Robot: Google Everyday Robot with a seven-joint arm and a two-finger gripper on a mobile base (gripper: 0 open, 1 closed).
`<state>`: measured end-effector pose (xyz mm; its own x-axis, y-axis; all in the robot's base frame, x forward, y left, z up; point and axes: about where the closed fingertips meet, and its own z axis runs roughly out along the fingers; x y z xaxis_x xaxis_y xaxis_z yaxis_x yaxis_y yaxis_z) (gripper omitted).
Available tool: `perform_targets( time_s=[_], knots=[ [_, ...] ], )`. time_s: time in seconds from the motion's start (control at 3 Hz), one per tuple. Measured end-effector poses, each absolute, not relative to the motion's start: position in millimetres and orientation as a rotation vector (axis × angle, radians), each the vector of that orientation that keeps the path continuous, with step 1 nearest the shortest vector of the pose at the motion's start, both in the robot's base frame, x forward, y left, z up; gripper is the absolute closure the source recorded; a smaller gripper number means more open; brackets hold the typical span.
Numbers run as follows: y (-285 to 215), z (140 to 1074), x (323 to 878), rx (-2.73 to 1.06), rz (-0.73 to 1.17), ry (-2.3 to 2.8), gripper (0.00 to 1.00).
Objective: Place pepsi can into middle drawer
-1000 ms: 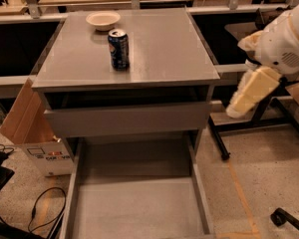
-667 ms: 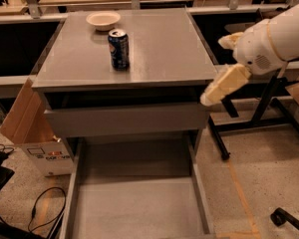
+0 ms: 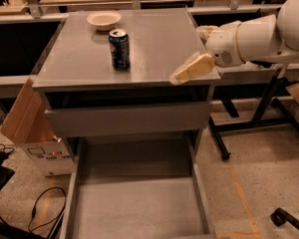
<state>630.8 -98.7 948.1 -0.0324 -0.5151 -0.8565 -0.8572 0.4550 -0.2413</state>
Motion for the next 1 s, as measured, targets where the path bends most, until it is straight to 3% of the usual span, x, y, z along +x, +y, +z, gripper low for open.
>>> perform_targets(
  time_s=[0.67,1.0],
  knots=[
    [-91,946,640,-1.173,0.437,1.666,0.00],
    [-58,946,677,-1.155,0.484,1.574,0.00]
  ],
)
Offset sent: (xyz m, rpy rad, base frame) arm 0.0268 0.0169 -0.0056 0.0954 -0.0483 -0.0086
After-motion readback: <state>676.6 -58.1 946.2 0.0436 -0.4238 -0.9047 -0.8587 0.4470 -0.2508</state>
